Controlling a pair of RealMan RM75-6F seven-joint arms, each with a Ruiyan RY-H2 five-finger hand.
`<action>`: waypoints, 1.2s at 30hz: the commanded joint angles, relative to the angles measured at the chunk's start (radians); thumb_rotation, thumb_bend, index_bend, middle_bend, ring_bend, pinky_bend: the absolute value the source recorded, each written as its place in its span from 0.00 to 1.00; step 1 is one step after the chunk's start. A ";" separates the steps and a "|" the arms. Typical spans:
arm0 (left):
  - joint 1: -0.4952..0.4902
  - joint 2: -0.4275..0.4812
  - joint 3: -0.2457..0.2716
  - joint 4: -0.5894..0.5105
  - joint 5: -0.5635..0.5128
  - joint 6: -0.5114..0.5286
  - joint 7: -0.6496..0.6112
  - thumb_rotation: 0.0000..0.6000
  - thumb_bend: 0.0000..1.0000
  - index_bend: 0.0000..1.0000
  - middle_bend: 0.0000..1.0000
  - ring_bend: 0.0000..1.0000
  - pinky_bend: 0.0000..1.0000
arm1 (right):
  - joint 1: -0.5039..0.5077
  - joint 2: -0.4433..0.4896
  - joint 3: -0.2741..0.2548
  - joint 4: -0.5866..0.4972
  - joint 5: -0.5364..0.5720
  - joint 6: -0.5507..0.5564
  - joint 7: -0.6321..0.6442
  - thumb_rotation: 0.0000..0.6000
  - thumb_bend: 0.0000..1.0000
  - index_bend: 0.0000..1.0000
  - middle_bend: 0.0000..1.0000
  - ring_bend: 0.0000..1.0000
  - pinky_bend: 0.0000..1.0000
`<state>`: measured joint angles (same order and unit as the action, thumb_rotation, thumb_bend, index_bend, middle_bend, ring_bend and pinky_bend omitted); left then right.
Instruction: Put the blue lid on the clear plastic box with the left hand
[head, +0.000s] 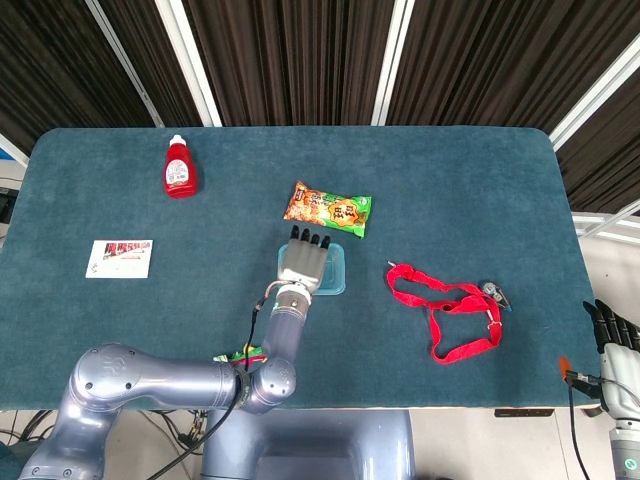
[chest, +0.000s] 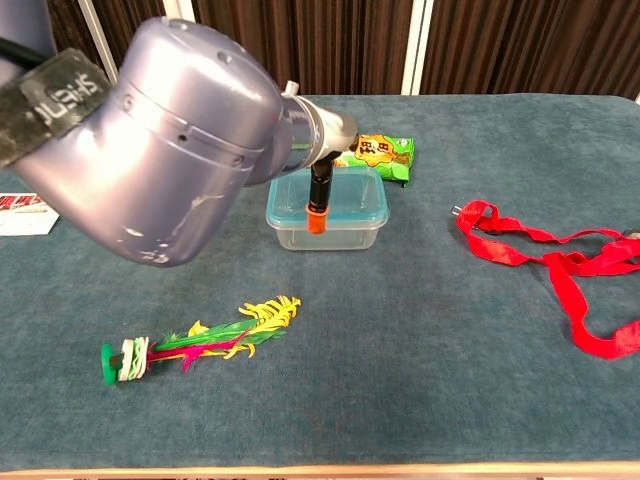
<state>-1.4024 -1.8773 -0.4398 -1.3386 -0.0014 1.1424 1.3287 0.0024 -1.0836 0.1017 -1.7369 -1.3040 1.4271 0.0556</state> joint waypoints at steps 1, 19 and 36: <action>0.010 0.012 0.014 -0.025 0.016 -0.004 -0.008 1.00 0.00 0.00 0.09 0.03 0.00 | 0.000 -0.001 0.000 0.001 0.000 0.000 -0.001 1.00 0.39 0.08 0.04 0.02 0.00; 0.095 0.142 0.140 -0.179 0.260 -0.080 -0.132 1.00 0.09 0.00 0.12 0.06 0.02 | 0.000 0.003 -0.001 -0.003 0.006 -0.004 -0.003 1.00 0.39 0.08 0.04 0.02 0.00; 0.221 0.276 0.248 -0.220 0.622 -0.228 -0.443 1.00 0.39 0.09 0.27 0.14 0.13 | -0.001 -0.001 0.004 -0.005 0.024 -0.005 -0.011 1.00 0.39 0.08 0.04 0.02 0.00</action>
<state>-1.2093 -1.6085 -0.2225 -1.5666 0.5778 0.9164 0.9291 0.0015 -1.0842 0.1060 -1.7423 -1.2796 1.4220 0.0442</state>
